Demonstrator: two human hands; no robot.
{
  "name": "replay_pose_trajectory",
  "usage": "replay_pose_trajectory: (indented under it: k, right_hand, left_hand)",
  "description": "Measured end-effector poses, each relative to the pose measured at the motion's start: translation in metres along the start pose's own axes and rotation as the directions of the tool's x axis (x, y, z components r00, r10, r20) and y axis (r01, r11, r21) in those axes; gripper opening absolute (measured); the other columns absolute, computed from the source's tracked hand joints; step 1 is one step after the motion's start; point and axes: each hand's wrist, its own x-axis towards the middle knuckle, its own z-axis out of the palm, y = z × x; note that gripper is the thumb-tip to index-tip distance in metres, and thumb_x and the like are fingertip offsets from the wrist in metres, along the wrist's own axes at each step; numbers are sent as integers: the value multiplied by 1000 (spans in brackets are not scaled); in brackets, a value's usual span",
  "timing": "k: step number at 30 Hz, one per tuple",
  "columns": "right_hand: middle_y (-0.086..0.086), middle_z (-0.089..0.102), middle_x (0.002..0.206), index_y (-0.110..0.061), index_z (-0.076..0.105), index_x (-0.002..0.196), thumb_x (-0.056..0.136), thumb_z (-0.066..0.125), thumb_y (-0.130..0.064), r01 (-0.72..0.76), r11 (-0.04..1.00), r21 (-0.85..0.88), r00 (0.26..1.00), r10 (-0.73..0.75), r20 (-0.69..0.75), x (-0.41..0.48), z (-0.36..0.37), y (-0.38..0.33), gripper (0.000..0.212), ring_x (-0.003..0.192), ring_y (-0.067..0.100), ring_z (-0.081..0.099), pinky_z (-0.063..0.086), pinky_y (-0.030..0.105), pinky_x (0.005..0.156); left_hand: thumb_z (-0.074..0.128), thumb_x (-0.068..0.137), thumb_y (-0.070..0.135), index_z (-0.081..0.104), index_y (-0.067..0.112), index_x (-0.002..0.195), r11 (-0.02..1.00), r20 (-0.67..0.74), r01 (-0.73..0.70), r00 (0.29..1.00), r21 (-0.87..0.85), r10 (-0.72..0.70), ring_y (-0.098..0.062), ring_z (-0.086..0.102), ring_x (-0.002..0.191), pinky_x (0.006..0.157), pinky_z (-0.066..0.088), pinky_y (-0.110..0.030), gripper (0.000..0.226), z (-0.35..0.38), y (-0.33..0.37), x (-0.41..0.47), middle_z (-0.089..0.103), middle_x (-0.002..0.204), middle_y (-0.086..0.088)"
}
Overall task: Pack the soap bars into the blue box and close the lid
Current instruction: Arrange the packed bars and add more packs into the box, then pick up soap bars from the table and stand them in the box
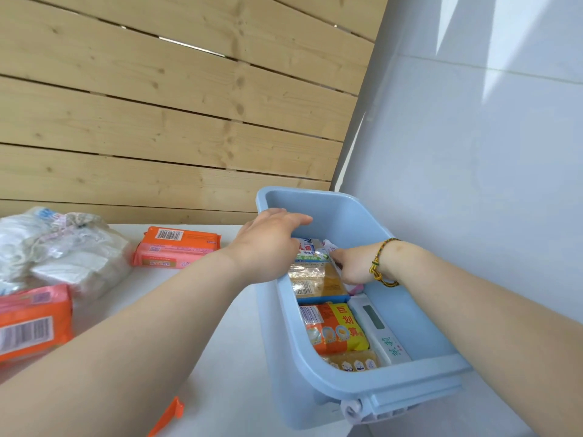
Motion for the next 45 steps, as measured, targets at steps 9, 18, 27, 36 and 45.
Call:
replay_pose_trajectory:
  k: [9, 18, 27, 36, 45]
  right_hand:
    - [14, 59, 118, -6, 30, 138, 92, 39, -15, 42, 997, 57, 989, -34, -146, 4, 5, -1, 47, 95, 23, 53, 47, 27, 81]
    - [9, 53, 134, -10, 50, 128, 89, 48, -10, 265, 905, 332, 876, -82, -475, -25, -4, 2, 39, 122, 22, 50, 37, 27, 102]
    - [6, 68, 98, -18, 61, 82, 83, 58, -16, 595, 794, 123, 551, -291, -782, -113, -30, -83, 4, 93, 18, 59, 46, 32, 87]
    - [12, 48, 136, -11, 44, 129, 83, 58, -21, 483, 870, 100, 731, -337, -593, -30, -27, -214, 49, 123, 28, 46, 39, 29, 98]
    - [9, 9, 156, -25, 6, 146, 74, 67, -34, 239, 966, 102, 916, -189, -354, 83, -6, -213, 95, 143, 29, 12, 18, 42, 115]
  left_hand:
    - [41, 91, 19, 39, 24, 130, 995, -111, 41, 993, -91, -51, -15, 19, 138, 110, 23, -33, 40, -1, 5, -11, 31, 147, -5]
    - [51, 86, 23, 51, 33, 114, 989, -301, 3, 952, -151, -49, -3, 45, 96, 76, 29, -8, 29, -26, -32, -80, 44, 109, 16]
    - [59, 79, 7, 64, 11, 103, 925, -433, 338, 870, 174, -236, -28, 53, 112, 93, 36, -35, 25, -68, -124, -173, 63, 117, -10]
    - [38, 82, 58, 20, 28, 137, 752, -299, 424, 903, 505, -309, -12, 13, 140, 115, 2, -37, 65, -74, -179, -175, 22, 151, 7]
    - [81, 26, 58, 71, 13, 85, 707, -291, 306, 946, 637, -147, -25, 70, 65, 72, 27, -34, 75, -71, -186, -177, 75, 75, -5]
